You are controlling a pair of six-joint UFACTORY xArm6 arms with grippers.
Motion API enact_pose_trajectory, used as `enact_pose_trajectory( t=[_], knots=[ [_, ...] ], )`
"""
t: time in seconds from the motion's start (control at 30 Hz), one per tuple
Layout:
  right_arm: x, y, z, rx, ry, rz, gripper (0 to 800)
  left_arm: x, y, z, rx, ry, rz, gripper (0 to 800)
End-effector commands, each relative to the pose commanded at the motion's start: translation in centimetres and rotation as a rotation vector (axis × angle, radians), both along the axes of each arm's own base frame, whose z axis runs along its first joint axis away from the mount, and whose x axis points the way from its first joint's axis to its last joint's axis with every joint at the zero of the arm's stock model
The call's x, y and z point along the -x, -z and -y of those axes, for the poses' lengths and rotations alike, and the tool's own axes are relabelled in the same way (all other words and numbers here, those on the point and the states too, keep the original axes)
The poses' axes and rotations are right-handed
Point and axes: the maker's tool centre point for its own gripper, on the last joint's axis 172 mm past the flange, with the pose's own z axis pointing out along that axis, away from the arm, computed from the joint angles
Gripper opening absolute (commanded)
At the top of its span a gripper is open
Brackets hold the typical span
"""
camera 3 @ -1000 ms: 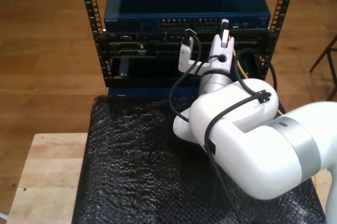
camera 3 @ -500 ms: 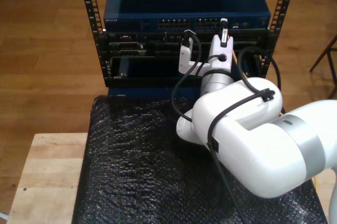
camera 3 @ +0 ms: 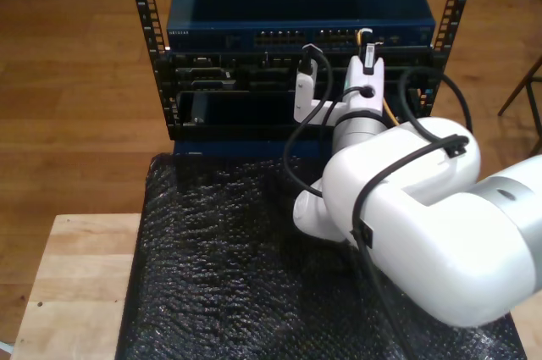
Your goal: Grab the cable and plug it in
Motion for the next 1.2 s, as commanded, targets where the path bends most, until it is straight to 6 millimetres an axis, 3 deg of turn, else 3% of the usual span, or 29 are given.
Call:
enact_pose_trajectory(
  t=[0.37, 0.77, 1.2],
  knots=[
    [2.3, -0.8, -0.3, -0.014, -0.053, -0.107, 497, 0.0, 0.0, 0.0, 0.0, 0.0, 0.0, 800],
    [3.7, -4.1, 0.4, -0.078, -0.112, -0.205, 550, 0.0, 0.0, 0.0, 0.0, 0.0, 0.0, 800],
    [4.0, -6.6, 7.1, -0.019, -0.155, -0.423, 670, 0.0, 0.0, 0.0, 0.0, 0.0, 0.0, 800]
  ],
)
